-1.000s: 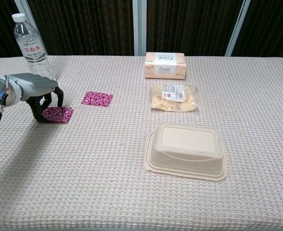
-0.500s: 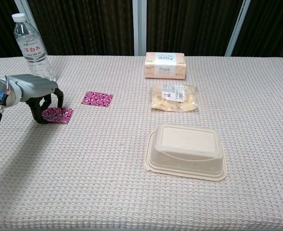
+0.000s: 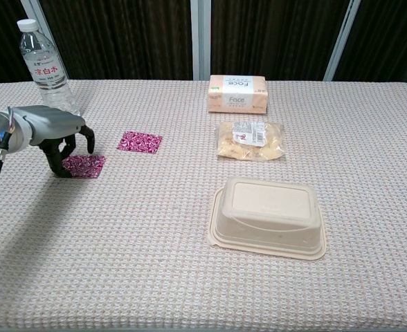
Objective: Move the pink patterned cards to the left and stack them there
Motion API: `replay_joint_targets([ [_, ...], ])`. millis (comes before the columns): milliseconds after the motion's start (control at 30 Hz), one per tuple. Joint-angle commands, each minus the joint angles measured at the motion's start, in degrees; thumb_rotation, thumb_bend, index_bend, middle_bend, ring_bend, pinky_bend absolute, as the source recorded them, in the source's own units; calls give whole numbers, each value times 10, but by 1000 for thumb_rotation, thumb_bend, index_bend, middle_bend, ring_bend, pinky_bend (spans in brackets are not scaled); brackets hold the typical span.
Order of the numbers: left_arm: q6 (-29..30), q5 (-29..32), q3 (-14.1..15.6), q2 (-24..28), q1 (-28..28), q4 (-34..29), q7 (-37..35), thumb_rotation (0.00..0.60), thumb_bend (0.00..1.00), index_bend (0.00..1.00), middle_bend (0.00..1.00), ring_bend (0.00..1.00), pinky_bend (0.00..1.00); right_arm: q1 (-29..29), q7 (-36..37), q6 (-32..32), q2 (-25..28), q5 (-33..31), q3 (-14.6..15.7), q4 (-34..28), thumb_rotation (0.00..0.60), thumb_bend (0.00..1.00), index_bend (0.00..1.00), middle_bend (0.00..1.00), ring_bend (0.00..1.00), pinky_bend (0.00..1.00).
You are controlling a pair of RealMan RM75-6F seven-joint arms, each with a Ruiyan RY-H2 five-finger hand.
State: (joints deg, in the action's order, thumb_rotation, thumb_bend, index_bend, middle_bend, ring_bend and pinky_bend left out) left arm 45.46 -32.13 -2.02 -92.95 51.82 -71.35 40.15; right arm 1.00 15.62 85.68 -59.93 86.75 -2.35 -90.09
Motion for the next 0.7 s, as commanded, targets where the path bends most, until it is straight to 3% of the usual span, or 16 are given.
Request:
replay_joint_targets([
  [33,1,-6,-7,3,3,-7,-8,600,268,361,815,857,843,-1,1,1,0,0,0,1,262,88,72,96,0,47],
  [167,1,-19,-21,-4,11,2,-20,600,268,363,815,857,843,0,2,0,1,-1,-1,2,257,88,71,95,0,48],
  [700,-53,-29,-70,-106,78,165,-23,600,268,381,818,857,843,4,1,-12,3,-13,-5,5,263,89,72,95,0,47],
])
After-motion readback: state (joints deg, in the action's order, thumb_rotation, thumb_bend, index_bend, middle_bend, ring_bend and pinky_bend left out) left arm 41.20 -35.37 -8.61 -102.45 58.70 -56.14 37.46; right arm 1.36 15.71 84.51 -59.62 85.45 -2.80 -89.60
